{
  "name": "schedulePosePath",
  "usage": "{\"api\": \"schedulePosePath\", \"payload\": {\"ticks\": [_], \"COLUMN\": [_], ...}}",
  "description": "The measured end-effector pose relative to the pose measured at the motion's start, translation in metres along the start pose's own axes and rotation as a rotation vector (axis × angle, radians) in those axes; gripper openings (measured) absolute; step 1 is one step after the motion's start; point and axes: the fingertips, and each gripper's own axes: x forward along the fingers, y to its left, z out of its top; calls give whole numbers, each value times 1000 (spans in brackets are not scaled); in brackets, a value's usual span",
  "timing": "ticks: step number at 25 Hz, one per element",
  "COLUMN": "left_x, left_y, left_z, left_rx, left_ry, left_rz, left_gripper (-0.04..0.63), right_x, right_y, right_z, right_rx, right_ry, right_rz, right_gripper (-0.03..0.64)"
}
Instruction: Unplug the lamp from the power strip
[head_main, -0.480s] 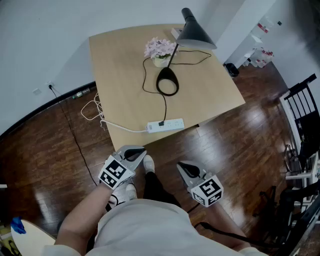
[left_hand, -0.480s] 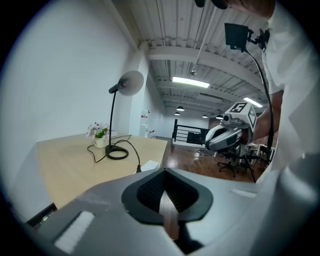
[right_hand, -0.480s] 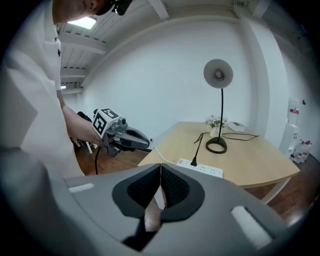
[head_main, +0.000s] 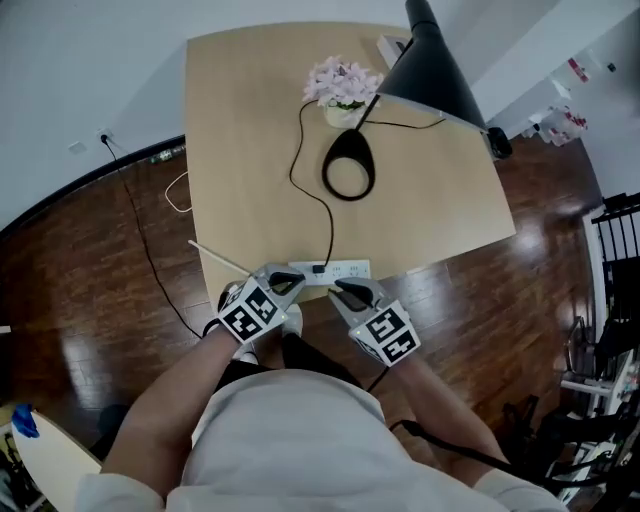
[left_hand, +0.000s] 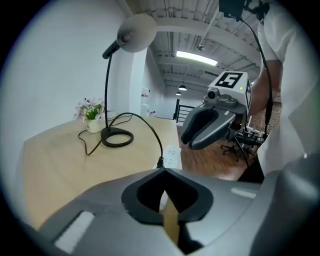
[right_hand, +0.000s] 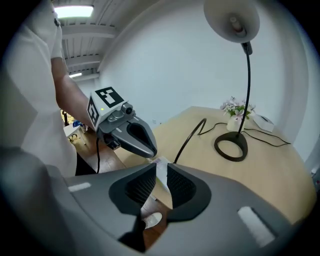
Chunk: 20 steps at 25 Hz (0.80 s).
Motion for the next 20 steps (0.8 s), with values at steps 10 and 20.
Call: {"api": "schedulePosePath", "payload": {"ticks": [10, 20], "left_x": [38, 40], "left_y": [4, 3], "left_z": [-20, -18], "left_rx": [15, 115], "left_ry": [117, 129], "left_rz": [-45, -7], "left_gripper": [0, 0], "right_x": [56, 70], "right_y": [-19, -17], "right_z": [-9, -17], "right_rx": [-150, -277], "right_ry": [131, 168], "right_rz": [158, 243], "right_gripper": [120, 74]}}
